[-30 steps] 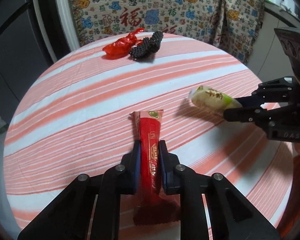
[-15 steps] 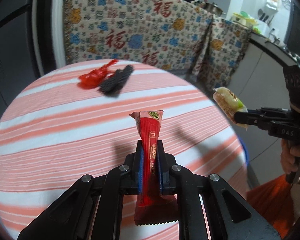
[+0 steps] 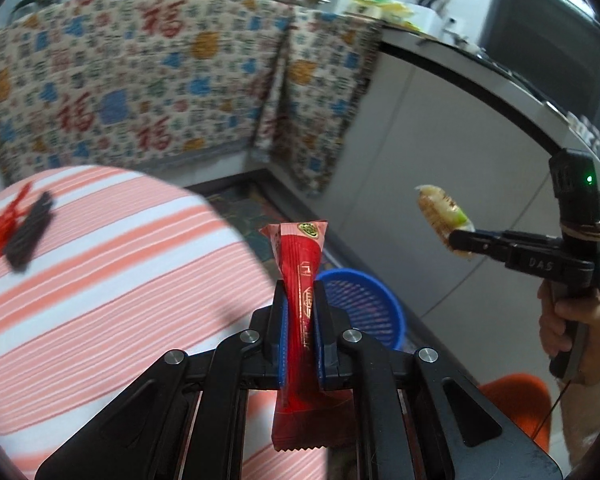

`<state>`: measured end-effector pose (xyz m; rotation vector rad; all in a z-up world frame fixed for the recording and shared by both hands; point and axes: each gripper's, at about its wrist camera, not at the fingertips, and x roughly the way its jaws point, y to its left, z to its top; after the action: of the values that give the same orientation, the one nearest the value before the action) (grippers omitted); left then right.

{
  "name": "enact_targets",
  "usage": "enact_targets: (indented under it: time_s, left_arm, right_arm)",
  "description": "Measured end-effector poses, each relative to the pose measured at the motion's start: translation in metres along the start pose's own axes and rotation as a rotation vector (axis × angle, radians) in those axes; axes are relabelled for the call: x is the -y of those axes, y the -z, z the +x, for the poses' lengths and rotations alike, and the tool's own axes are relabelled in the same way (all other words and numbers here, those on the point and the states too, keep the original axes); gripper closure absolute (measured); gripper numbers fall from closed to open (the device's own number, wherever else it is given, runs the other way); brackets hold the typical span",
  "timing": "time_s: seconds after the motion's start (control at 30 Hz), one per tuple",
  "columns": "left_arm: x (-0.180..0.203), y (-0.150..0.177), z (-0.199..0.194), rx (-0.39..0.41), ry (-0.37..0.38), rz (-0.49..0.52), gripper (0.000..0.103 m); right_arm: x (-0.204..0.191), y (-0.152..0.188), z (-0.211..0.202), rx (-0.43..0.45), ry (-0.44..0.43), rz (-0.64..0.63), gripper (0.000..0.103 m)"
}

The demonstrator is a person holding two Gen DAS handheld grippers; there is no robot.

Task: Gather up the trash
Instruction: 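Carry the red packet and snack stick over the blue basket with both tools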

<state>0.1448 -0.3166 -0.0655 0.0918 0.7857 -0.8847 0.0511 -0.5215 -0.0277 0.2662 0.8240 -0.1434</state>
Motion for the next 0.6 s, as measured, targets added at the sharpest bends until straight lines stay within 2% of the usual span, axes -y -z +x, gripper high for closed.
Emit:
enact_targets:
  time_s: [0.27, 0.6]
  left_arm:
    - [0.070, -0.011, 0.082, -0.063, 0.075, 0.045, 0.094]
    - [0.097, -0.002, 0.145, -0.128, 0.083, 0.034, 0.094]
  right_arm:
    - [0.079, 0.025, 0.008, -0.037, 0.090, 0.121, 0.085]
    - [0.139, 0.049, 0.027, -0.067, 0.115, 0.253, 0.085]
